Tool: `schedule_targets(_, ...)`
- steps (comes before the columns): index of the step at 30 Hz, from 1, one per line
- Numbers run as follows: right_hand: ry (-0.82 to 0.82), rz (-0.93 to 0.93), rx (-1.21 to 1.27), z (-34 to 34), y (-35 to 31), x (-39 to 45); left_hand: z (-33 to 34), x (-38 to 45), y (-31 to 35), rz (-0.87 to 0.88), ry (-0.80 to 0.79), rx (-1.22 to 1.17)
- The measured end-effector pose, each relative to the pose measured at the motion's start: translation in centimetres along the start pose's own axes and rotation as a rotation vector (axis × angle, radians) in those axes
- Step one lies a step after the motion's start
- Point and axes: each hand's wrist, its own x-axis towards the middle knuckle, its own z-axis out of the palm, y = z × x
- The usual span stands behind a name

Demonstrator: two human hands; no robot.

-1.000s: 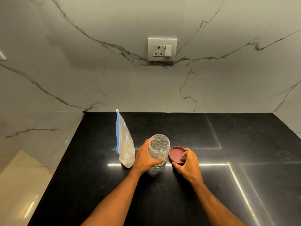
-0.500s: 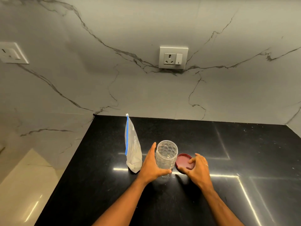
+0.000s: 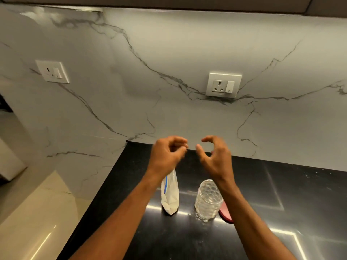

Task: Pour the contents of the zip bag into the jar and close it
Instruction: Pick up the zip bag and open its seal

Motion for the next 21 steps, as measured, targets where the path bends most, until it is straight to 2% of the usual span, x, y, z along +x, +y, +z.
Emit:
schedule_targets(3,-0.215,0.055,-0.047,3.1,-2.1,0.6,-2.1,3.0,-3.9,-0.111,0.183,-0.072)
schedule_targets(6,-0.342,0.119,-0.190,6.0,-3.2,0.8,-3.1,5.0,-8.5,-0.213,0.228,-0.062)
schedule_targets(10,-0.394,0.179,-0.352,9.1,-3.8,0.5,-2.9,6.0,-12.0,-0.319,0.056,-0.072)
schedule_targets(15,-0.373,0.196,-0.329,10.2,-3.6,0.7,-2.7,6.3,-12.4,-0.272,-0.260,-0.117)
schedule_targets(21,-0.415,0.126,-0.307,6.5,-5.1,2.7,-4.8,7.0,-11.1,-0.238,-0.295,-0.261)
